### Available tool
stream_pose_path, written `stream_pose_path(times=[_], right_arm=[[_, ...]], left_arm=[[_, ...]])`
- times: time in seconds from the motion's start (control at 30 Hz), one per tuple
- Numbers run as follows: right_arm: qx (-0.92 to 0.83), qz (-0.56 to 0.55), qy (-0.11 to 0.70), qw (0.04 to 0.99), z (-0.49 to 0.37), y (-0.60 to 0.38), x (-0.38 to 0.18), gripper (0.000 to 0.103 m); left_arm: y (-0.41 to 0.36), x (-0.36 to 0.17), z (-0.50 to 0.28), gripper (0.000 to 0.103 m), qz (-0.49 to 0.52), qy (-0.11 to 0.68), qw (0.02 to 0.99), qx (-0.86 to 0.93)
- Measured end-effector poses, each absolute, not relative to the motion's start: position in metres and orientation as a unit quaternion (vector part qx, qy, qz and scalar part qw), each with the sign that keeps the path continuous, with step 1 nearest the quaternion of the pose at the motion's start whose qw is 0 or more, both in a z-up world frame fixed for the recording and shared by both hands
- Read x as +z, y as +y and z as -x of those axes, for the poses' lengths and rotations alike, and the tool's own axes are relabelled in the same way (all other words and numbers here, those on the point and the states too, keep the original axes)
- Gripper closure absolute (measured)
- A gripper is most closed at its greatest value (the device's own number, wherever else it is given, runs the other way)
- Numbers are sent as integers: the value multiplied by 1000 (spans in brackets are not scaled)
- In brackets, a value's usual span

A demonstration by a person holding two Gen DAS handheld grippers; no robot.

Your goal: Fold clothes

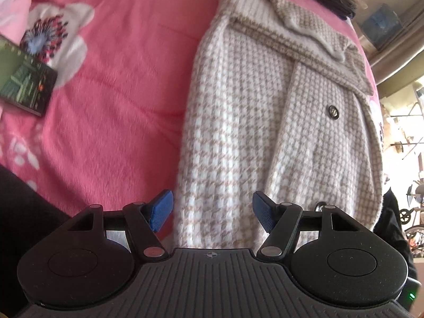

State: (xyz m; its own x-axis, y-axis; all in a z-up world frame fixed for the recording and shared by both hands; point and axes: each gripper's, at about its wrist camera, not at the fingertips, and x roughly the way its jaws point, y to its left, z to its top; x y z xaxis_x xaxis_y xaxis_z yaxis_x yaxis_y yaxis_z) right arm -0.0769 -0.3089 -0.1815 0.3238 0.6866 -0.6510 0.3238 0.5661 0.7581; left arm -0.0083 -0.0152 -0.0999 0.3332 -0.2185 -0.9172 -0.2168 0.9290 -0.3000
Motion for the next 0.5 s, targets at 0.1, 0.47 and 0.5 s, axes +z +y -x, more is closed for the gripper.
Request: stream_pose_path(times=[0.1, 0.47, 0.5], right_arm=[[115, -485, 572, 651, 76, -300, -201, 55], [96, -563, 543, 616, 81, -298, -219, 59], [94, -570, 540, 612, 81, -298, -221, 60]], left_arm=[[-9, -106, 10, 36, 199, 580, 790, 4], [0, -126, 4, 36, 227, 582, 781, -9], [1, -126, 4, 36, 230, 580, 781, -12]])
